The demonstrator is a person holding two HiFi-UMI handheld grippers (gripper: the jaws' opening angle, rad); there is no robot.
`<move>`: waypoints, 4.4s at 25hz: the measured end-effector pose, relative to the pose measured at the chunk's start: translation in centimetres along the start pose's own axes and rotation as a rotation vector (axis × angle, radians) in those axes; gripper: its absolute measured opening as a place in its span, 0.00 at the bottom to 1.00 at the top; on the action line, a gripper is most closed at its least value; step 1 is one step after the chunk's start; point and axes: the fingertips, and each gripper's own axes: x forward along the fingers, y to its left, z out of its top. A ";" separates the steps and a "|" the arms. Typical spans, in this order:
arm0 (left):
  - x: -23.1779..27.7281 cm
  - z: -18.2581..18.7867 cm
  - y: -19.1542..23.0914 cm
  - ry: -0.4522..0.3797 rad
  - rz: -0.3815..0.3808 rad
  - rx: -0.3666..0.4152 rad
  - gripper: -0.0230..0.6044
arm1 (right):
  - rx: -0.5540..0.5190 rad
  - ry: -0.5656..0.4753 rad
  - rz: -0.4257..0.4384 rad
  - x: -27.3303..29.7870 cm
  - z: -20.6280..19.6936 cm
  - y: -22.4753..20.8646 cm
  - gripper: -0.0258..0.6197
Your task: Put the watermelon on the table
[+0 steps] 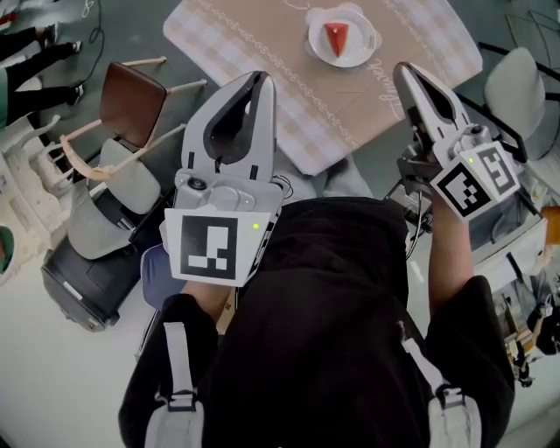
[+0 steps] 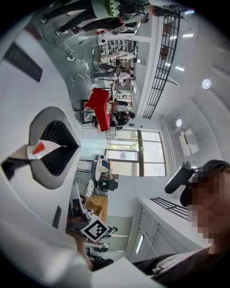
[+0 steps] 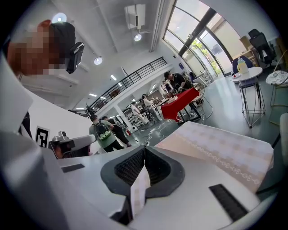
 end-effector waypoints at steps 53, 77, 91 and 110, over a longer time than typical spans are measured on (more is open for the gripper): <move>7.4 -11.2 5.6 0.192 -0.103 -0.069 0.05 | 0.185 0.219 -0.300 7.5 -14.5 -15.6 0.23; 9.6 -13.1 5.4 0.241 -0.132 -0.065 0.05 | 0.319 0.243 -0.361 8.9 -17.5 -20.1 0.24; 9.6 -13.4 6.8 0.244 -0.114 -0.080 0.05 | 0.538 0.201 -0.156 10.2 -17.0 -18.9 0.21; 11.0 -14.6 6.6 0.265 -0.124 -0.071 0.05 | 0.642 0.284 -0.154 10.2 -19.2 -18.2 0.09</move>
